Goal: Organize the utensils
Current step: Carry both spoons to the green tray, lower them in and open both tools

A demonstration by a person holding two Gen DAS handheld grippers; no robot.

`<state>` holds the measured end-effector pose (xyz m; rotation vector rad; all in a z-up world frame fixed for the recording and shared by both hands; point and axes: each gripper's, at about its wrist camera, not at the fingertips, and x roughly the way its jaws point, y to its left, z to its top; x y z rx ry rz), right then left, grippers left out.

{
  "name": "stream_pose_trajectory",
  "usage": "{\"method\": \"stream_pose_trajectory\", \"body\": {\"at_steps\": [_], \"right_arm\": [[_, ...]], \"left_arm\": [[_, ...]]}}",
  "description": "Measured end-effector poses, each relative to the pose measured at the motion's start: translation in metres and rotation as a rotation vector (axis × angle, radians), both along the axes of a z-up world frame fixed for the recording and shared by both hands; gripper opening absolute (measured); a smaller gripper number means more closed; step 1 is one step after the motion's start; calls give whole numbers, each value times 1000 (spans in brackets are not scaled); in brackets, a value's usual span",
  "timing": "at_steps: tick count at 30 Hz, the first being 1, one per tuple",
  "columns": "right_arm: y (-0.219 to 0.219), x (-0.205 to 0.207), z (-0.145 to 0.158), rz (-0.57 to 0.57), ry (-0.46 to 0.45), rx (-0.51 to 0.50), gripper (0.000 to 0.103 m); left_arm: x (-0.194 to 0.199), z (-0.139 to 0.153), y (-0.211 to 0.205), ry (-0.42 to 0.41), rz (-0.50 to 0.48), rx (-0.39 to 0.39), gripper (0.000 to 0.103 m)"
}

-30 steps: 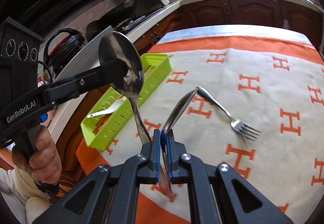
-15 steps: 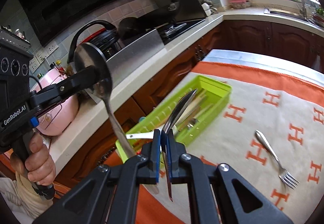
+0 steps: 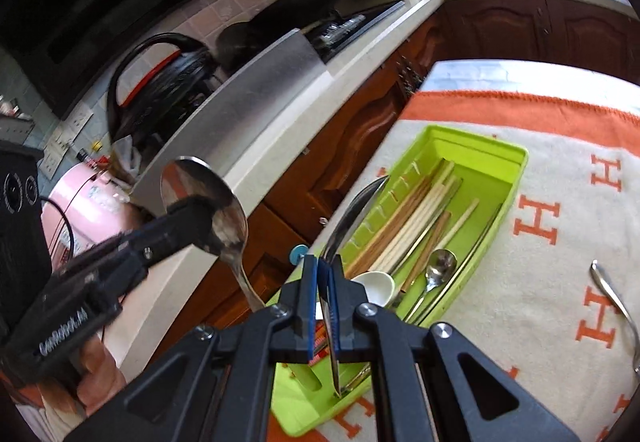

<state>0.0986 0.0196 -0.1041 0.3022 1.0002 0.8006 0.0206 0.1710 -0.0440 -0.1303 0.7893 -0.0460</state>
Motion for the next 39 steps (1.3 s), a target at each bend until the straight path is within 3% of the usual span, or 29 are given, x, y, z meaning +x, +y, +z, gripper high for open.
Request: {"method": "stream_pose_trajectory", "body": {"at_steps": [10,16,26,39], "right_arm": [[-27,37,-42,-179,103,-40,5],[-37,56,-54,-249,144,-2,5],[-35,67,-55,-239,156,20,6],[-73,35,-42,-250,127,-57,7]], "left_arm": [[51,-46,-24,77,-60,-65,2],[76,-75,-34,139,-48,-84,6],[80,-87,-19,173,37,-87,45],[52,-65,-29,146,30,-62,64]]}}
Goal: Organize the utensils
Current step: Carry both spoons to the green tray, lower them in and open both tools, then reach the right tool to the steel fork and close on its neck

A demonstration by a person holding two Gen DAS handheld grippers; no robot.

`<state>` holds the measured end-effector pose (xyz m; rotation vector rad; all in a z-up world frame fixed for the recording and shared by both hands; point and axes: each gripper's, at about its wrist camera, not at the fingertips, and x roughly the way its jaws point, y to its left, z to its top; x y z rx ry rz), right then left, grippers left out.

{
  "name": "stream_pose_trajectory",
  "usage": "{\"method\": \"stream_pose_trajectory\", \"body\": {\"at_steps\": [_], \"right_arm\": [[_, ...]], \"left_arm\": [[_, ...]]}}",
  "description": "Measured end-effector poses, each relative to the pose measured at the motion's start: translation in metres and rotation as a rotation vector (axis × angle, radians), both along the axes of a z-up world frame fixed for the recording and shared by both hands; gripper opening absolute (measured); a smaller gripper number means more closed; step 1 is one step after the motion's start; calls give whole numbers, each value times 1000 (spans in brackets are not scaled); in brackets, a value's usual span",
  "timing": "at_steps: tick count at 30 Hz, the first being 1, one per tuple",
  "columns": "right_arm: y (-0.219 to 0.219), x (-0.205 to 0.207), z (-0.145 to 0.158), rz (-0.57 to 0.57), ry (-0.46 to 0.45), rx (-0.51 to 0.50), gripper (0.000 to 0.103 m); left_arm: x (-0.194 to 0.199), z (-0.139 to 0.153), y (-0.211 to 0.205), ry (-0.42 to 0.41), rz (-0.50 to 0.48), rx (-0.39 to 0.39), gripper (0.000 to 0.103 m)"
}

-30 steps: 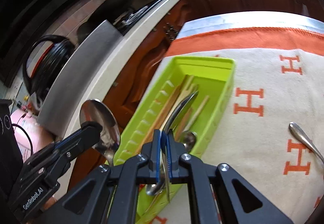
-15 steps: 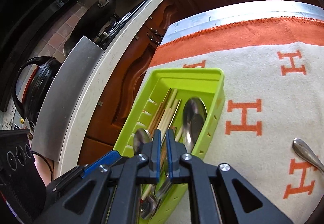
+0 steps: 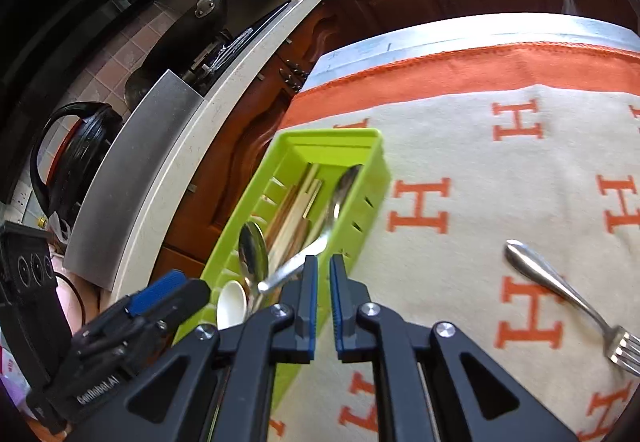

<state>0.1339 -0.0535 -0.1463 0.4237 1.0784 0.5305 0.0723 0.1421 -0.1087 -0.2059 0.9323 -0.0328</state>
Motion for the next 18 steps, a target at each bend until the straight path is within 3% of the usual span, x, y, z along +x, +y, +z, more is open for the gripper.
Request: {"method": "stream_pose_trajectory", "body": {"at_steps": [6,18], "right_arm": [[-27,-24,10,-20,-30,-54,7],[-87,-74,38,-76,-138,-195,7]], "left_arm": [[-16,7,-14,7,-21,6,72],[-33,21,-70,-2,-139,19,76]]}}
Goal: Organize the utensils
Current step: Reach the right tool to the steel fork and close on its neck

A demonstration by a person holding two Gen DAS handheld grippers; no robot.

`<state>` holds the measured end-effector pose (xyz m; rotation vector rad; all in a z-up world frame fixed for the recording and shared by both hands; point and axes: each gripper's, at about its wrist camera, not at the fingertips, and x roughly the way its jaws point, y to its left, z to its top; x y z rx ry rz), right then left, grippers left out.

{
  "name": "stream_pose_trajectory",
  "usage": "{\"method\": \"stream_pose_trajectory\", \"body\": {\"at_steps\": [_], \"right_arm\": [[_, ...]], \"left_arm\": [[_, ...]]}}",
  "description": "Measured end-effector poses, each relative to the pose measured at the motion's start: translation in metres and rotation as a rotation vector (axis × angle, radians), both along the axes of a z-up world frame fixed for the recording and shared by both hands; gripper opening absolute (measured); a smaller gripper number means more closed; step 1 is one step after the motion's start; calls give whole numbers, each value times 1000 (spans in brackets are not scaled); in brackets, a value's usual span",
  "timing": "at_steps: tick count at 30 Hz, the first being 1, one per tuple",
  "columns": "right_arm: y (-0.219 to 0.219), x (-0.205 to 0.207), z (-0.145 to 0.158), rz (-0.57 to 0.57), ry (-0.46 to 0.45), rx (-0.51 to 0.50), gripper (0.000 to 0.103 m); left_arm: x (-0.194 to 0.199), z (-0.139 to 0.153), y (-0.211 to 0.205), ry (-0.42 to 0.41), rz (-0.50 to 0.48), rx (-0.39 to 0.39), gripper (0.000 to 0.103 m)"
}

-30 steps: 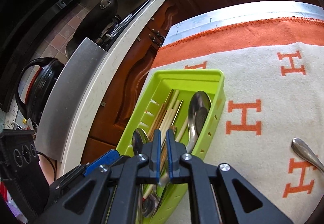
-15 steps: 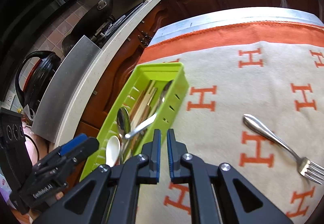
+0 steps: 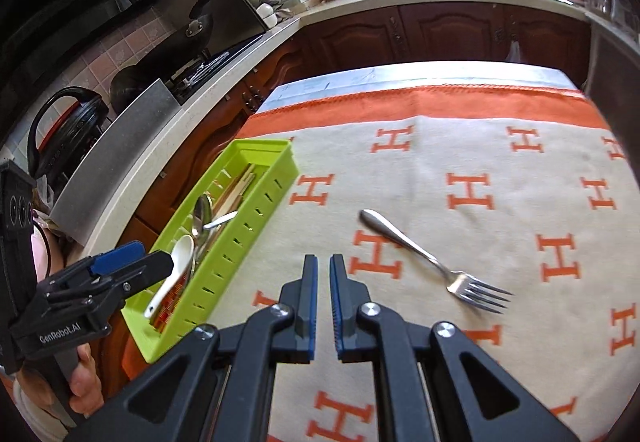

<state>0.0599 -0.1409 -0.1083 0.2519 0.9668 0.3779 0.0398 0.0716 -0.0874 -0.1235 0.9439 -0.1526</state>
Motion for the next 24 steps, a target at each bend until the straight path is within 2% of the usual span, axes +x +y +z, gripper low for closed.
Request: {"method": "stream_pose_trajectory", "body": {"at_steps": [7,10,15,19,24], "right_arm": [[-35,-13,-3,-60,15,-8,8],[-46,-16,-9,-73,30,-18,9],[-58,-21,-18,-61,50,-45,17],[-65,-19,-23,-47,61,-82,19],[-81,-9,-28,-58,74,-99,20]], "left_arm": [[4,-6,-39,21,-78,6,78],[6,-12,-52,34,-101,4,81],[12,-25,-71,58,-115,-27,83],[15,-37,-83,86,-118,-38,83],[18,-48,-92,99,-122,-12,83]]}}
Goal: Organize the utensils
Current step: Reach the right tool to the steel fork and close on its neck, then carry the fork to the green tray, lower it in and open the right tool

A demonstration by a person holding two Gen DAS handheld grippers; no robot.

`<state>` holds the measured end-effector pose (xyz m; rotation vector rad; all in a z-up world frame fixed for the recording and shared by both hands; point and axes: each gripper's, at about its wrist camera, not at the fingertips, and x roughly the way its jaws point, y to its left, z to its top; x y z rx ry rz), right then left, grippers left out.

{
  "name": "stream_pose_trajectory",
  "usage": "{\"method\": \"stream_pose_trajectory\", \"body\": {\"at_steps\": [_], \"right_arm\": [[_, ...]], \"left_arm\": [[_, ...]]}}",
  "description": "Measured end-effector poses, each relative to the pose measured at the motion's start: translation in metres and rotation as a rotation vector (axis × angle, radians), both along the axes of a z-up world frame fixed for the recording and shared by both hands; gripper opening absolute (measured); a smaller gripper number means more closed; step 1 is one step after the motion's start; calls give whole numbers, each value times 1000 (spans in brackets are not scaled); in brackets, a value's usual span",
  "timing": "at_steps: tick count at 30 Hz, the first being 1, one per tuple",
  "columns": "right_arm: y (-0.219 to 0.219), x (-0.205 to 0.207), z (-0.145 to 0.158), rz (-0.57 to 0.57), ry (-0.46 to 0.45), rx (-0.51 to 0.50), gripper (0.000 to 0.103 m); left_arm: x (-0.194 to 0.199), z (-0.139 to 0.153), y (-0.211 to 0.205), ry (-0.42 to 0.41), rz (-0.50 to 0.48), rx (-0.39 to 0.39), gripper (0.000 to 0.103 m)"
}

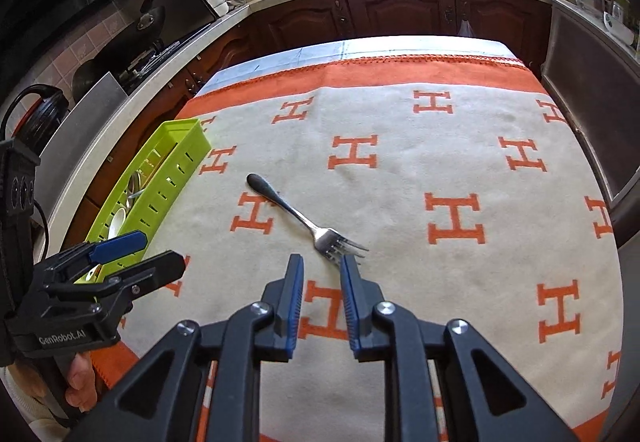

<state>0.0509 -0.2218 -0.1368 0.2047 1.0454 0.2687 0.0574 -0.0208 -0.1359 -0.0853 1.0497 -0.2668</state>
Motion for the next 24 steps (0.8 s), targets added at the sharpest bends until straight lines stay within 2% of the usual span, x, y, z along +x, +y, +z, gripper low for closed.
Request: {"method": "stream_pose_trajectory", "body": {"at_steps": [5,9,14,17,20,24], "right_arm": [[-6,20,-9,45,25,-17,23],[-10,41,-24,83,86,6,23],[-13,54,-42,133,202,93,23],[-18,55,-45,134,215,146,23],[-20,53,-49,132,250,198,11],[-17,48,-50,135,268,233,3]], "left_arm": [[4,-8,-3,20,14,-2,83],[8,-12,-1,30,30,-2,83],[10,-17,-1,50,41,-13,83],[11,-20,-3,61,38,-14,83],[12,-22,-5,67,35,-15,83],[12,-21,-6,65,35,-13,83]]}}
